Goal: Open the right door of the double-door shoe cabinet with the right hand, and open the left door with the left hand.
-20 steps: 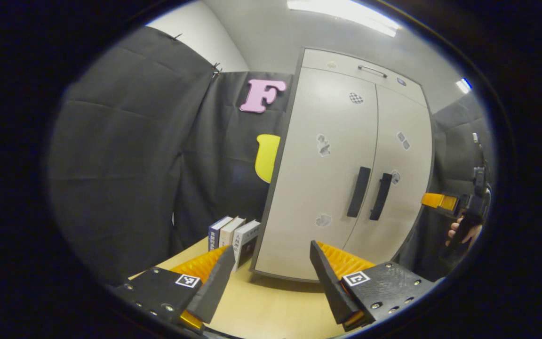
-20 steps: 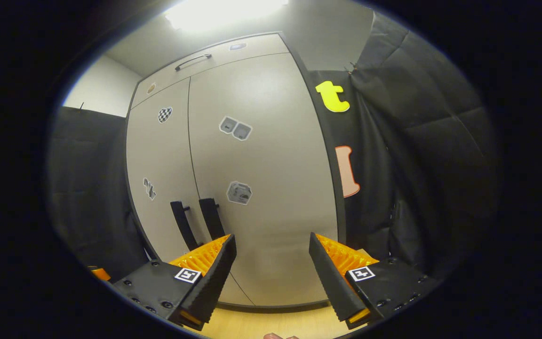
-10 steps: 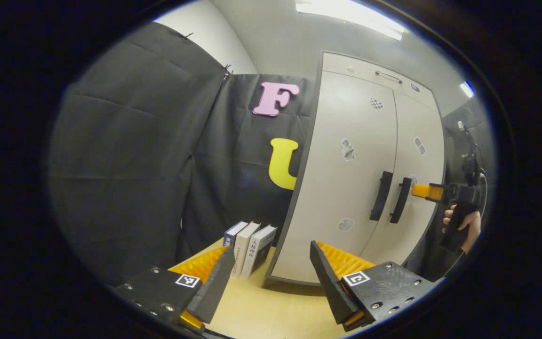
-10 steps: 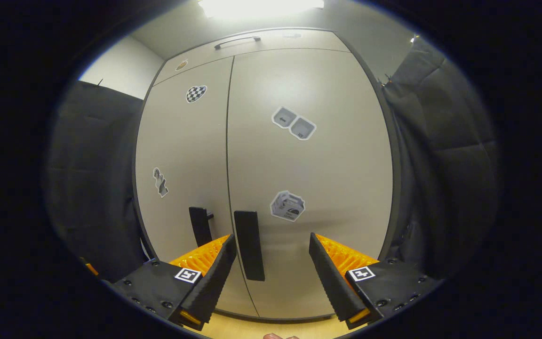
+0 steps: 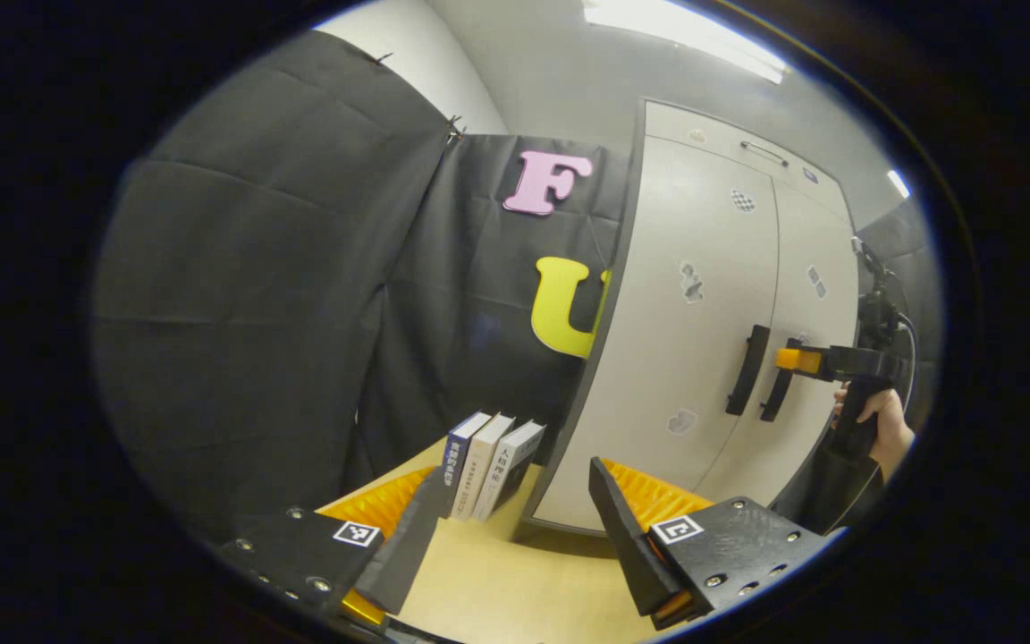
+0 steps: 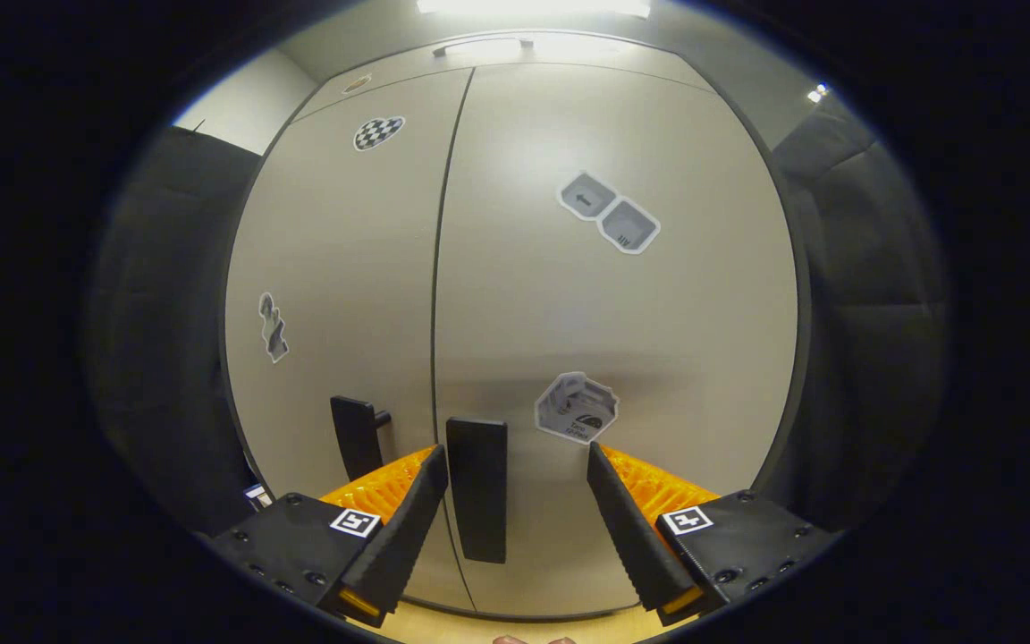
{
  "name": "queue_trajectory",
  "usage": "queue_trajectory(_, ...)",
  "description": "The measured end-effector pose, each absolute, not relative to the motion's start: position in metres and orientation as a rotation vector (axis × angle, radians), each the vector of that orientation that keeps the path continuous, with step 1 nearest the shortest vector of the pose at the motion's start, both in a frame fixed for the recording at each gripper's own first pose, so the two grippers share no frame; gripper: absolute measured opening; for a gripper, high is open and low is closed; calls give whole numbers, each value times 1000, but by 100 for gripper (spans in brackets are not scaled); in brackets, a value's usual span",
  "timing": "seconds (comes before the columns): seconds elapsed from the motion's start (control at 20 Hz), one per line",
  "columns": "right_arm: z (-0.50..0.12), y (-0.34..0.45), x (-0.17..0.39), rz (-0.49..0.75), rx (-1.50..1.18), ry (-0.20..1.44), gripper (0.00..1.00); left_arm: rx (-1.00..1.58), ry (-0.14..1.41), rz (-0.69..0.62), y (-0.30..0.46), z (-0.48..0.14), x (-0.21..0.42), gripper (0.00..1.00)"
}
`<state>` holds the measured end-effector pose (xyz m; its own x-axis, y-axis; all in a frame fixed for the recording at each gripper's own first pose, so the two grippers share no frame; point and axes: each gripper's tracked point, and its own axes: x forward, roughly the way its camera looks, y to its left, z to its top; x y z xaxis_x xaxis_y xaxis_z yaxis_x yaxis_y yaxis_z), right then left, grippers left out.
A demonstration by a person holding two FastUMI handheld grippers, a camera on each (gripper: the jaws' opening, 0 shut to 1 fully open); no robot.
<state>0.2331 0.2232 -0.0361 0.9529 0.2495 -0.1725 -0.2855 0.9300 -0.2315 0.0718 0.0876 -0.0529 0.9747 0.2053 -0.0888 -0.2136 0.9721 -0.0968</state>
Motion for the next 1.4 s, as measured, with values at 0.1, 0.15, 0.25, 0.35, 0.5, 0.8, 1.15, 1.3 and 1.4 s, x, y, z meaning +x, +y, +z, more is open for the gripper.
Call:
queue_trajectory(0.1, -45, 220, 237, 253, -263, 173, 98, -123, 98, 233, 97, -58, 68, 94)
queue_trajectory(0.15, -49, 220, 238, 248, -248, 191, 98, -130, 106, 247, 103, -60, 65, 94)
queue_trajectory(0.25, -56, 226, 238, 266, -215, 228, 96, -139, 114, 270, 112, -64, 59, 94)
queue_trajectory(0.35, -59, 231, 241, 272, -202, 240, 72, -154, 117, 296, 121, -69, 53, 94)
queue_trajectory(0.5, -63, 241, 237, 296, -196, 247, 34, -193, 138, 319, 126, -81, 46, 94)
queue_trajectory(0.8, -61, 241, 234, 355, -87, 226, 12, -121, 137, 312, 115, -78, 39, 96)
queue_trajectory(1.15, -60, 235, 209, 413, -110, 231, 10, -86, 152, 259, 84, -81, 45, 95)
queue_trajectory(1.3, -57, 224, 188, 436, -146, 215, 10, -71, 172, 237, 69, -89, 49, 95)
queue_trajectory(1.4, -54, 216, 177, 462, -117, 223, 7, -72, 180, 224, 55, -92, 52, 95)
